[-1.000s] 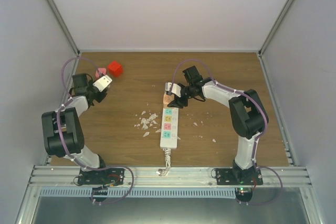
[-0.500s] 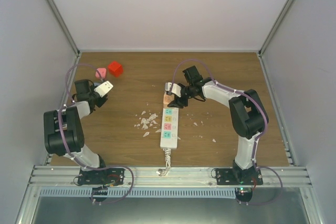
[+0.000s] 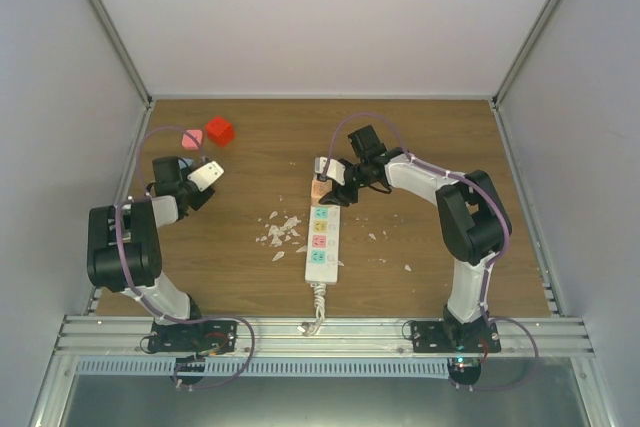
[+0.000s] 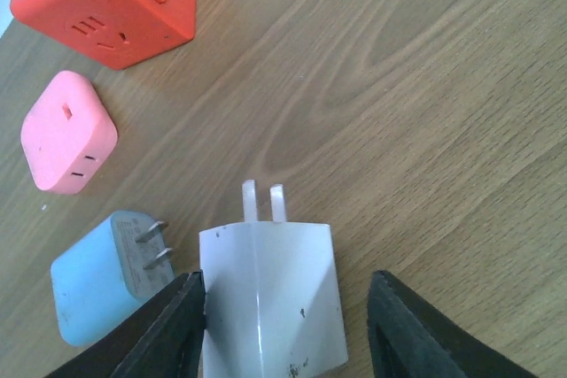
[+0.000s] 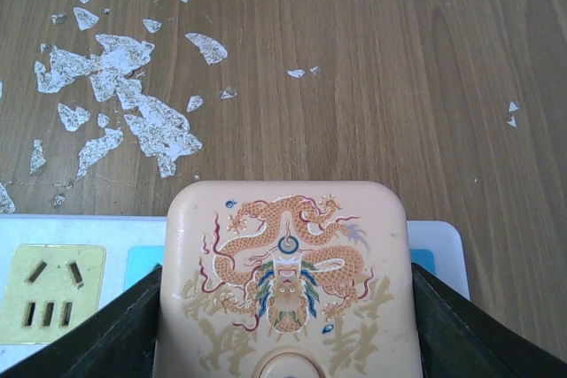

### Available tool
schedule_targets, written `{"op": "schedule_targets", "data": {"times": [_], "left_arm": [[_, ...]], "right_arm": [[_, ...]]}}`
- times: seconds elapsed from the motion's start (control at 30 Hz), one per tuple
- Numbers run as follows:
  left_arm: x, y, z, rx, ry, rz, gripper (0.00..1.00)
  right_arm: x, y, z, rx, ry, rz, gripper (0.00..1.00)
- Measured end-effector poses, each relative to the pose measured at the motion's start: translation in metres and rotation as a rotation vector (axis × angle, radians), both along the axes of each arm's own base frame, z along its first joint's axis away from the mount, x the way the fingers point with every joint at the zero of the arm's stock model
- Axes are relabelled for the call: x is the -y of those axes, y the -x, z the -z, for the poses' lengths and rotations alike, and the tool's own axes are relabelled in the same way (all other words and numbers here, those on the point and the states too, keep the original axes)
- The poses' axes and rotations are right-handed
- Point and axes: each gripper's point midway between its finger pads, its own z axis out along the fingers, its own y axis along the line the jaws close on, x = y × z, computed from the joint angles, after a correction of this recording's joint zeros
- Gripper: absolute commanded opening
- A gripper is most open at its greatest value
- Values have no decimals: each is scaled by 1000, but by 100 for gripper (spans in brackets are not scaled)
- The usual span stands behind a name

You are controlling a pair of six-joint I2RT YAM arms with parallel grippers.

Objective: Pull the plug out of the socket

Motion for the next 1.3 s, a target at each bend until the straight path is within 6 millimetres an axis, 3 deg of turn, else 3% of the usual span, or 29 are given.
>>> {"op": "schedule_targets", "data": {"times": [0.2, 0.67, 0.9, 1.03, 1.3], "left_arm": [[8, 5, -2, -18, 28, 32, 53], [32, 23, -3, -64, 109, 136, 41], [45, 39, 1, -117, 160, 184, 50], [54, 45, -13, -122, 210, 214, 60], [74, 37, -75, -37, 287, 315, 71]], "right_arm": [[0, 0, 0, 0, 0, 0, 19], [0, 0, 0, 0, 0, 0, 19], [0, 0, 0, 0, 0, 0, 22], [0, 0, 0, 0, -1, -1, 37], [0, 0, -1, 0, -2, -1, 64]]}}
